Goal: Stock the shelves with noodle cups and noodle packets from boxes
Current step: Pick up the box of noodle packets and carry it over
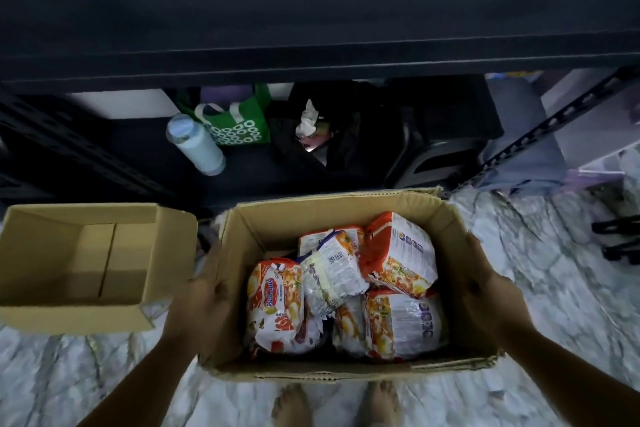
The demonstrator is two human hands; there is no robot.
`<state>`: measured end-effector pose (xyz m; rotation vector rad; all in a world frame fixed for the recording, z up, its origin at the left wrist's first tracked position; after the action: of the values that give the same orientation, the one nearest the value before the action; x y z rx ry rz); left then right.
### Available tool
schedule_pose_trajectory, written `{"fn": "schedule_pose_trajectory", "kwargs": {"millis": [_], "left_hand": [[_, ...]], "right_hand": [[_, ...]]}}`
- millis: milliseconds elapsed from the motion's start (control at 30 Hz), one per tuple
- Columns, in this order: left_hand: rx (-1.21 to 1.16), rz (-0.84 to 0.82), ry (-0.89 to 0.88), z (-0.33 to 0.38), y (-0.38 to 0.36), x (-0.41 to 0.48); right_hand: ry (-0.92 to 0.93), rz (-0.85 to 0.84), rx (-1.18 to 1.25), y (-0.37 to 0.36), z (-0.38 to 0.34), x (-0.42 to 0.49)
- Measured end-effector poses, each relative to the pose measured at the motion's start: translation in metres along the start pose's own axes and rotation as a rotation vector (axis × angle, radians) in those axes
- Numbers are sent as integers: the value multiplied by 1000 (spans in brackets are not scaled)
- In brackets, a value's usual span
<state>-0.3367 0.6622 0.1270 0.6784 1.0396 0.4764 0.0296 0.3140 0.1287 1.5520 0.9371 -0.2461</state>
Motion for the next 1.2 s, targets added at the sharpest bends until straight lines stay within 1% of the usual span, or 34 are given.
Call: {"fn": "schedule_pose_trajectory", "kwargs": {"millis": [67, 167, 233, 300, 400, 433, 567, 667, 833, 967, 1067, 1200], "left_hand": [[-40, 27, -65, 2, -9, 31], [-50, 64, -227, 10, -23, 76], [-58, 108, -276, 17, -29, 97], [-71, 173, -293, 21, -33, 117], [-105, 207, -250, 14, -41, 144], [-83, 220, -247, 12, -43, 148], [-78, 303, -314, 9, -49, 155], [-108, 330, -361, 4, -52, 166], [-46, 376, -377, 8, -56, 164], [110, 329, -287, 16, -60, 150], [170, 271, -212, 23, -63, 145], [63, 206, -195, 23, -63, 146]], "right_hand": [[17, 19, -3, -11, 0, 33], [47, 80, 16, -28, 1, 79], [67, 130, 28, -37, 0, 105], [111, 188, 36, -39, -6, 128], [173, 255, 15, -38, -8, 155], [182, 275, 13, -39, -9, 158], [255, 357, 69, -46, -14, 154], [295, 413, 46, -44, -15, 161], [287, 432, -11, -50, -9, 170], [195, 377, -30, -56, -16, 155], [124, 312, -28, -58, -20, 148], [120, 284, -15, -60, -18, 147]]}}
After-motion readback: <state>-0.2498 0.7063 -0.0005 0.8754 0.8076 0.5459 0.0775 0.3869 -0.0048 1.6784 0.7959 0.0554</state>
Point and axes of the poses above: each hand's wrist, its own x-axis towards the middle knuckle, its own y-axis out of the back of the hand, z = x × y, the point moved 7 cm from there along x, towards the middle knuckle, and after that the axes turned 15 degrees about -z, right-handed, at the moved point
